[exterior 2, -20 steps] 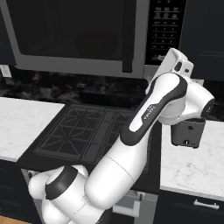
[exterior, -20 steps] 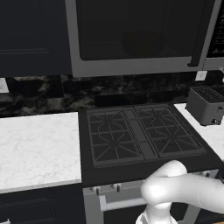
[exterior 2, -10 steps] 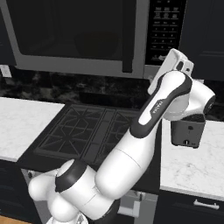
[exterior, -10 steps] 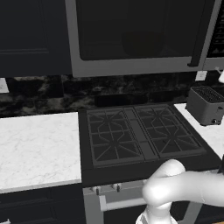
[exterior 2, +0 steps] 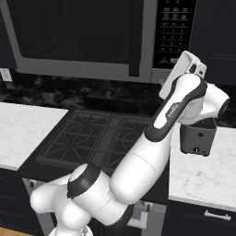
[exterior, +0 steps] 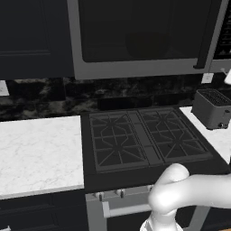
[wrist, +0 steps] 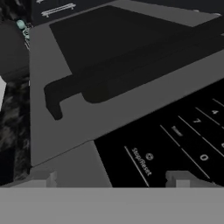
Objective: Pick the garlic from the sink and place it in the bowl. Then pick the bowl and place it in the microwave. Then close the microwave door and press the start button.
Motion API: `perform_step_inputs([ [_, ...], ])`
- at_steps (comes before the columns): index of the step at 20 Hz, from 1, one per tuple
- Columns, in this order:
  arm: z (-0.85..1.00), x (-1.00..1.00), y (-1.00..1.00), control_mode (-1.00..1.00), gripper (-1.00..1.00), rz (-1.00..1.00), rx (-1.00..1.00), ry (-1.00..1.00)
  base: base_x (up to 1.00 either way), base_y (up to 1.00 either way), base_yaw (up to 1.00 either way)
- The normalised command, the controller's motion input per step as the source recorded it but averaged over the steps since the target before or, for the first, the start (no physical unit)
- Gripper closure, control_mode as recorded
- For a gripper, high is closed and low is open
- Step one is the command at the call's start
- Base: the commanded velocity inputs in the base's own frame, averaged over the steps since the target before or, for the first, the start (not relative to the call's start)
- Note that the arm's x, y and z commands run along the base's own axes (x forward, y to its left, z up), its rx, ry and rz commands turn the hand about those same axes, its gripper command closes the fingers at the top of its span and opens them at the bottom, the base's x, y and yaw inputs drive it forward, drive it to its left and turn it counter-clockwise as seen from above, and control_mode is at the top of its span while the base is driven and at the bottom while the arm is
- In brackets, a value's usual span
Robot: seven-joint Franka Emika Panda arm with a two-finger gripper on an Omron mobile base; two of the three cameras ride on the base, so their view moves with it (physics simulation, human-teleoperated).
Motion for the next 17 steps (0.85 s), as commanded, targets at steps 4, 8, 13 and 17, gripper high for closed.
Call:
perform_step_inputs([
  [4,-0.09,0.26,-0.17,-1.00,-1.00,0.04,0.00,0.00,0.00,0.00,0.00],
  [8,-0.05,0.23,-0.19,-1.00,-1.00,0.08,0.00,0.00,0.00,0.00,0.00],
  [13,-0.14,0.13,-0.06,-1.00,-1.00,0.09,0.00,0.00,0.00,0.00,0.00],
  [17,-0.10,-0.39,0.12,-1.00,-1.00,0.06,0.00,-0.03,0.00,0.00,0.00],
])
